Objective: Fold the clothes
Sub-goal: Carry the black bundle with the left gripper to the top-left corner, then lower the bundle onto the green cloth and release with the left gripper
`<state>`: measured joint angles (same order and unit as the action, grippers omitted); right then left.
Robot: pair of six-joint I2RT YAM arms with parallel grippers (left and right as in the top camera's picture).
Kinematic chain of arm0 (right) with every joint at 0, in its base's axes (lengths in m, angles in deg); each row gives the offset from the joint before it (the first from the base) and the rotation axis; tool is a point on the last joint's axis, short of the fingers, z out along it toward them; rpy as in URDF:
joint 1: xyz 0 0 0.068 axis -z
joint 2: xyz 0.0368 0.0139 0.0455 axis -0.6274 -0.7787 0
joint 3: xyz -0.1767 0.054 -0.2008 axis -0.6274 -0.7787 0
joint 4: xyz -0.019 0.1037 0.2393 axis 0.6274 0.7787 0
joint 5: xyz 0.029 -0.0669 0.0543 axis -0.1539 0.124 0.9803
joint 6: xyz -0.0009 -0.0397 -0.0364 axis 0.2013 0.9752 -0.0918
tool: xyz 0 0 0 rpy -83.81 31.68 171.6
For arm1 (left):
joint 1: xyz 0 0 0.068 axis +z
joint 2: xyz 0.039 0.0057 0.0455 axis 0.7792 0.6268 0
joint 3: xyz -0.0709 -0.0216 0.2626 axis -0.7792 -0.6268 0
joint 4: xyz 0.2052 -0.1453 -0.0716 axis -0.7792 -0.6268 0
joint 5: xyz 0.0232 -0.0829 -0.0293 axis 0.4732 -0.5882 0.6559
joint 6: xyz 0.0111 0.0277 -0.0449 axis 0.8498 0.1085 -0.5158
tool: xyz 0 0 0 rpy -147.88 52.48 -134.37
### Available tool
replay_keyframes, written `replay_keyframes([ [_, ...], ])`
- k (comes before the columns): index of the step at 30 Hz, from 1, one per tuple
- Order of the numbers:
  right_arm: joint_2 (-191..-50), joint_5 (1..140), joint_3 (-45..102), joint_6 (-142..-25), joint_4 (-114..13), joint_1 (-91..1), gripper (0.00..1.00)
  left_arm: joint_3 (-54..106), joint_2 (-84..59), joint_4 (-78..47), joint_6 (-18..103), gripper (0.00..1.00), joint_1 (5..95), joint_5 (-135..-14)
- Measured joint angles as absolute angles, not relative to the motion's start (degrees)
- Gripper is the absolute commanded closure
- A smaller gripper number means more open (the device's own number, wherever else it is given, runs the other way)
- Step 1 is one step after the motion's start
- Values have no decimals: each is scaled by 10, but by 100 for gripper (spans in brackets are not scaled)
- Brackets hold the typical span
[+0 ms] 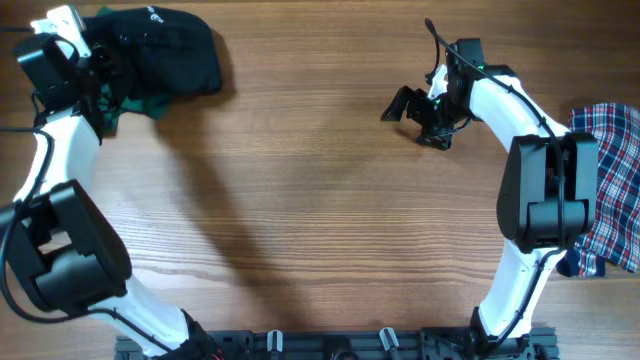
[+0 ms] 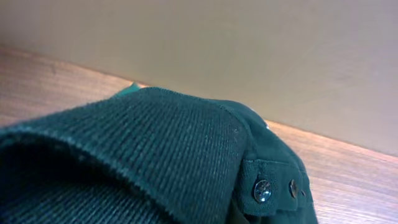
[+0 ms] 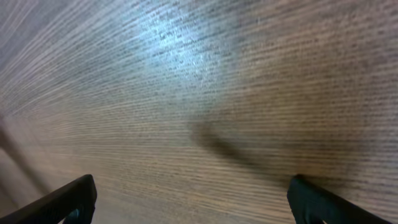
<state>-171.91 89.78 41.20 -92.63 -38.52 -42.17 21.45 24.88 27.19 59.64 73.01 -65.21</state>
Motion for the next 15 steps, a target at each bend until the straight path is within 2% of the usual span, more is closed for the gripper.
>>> replay_keyframes([
  [5, -1719, 901, 412, -926, -381, -421, 0, 216, 263, 279, 596, 96, 742, -666],
  [10, -1719, 902, 412, -926, -380, -421, 0, 288, 268, 201, 598, 96, 741, -674],
  [15, -1719, 904, 412, -924, -375, -421, 0, 338, 268, 189, 603, 96, 746, -662],
])
